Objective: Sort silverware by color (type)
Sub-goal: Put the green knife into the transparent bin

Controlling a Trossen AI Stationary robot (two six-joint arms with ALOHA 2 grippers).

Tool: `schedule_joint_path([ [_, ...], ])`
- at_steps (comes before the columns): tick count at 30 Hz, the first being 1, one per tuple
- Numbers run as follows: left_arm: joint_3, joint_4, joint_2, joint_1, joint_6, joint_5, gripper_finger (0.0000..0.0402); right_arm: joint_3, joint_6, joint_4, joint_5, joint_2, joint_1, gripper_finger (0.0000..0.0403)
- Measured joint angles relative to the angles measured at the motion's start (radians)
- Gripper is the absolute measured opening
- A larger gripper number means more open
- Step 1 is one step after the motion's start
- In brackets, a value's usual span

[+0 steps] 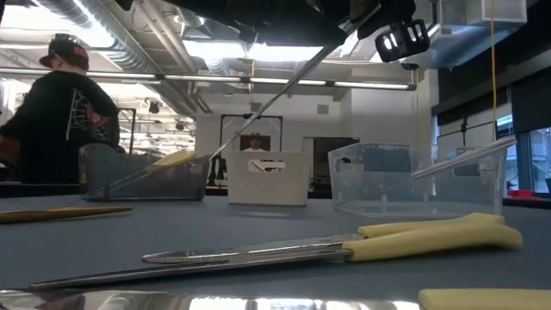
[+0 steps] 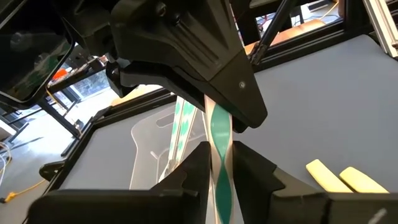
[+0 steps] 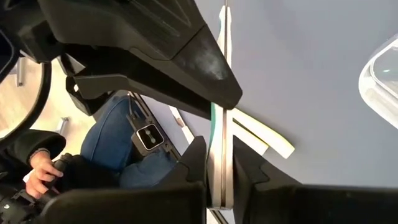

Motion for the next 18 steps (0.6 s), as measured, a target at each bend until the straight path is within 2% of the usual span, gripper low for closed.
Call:
schedule_joint_path([
  [18, 0.000, 0.005, 0.000, 0.002, -0.026, 0.017, 0.0063, 0.001, -0.030, 0.005, 0.004, 0.000, 0.000, 0.0017],
])
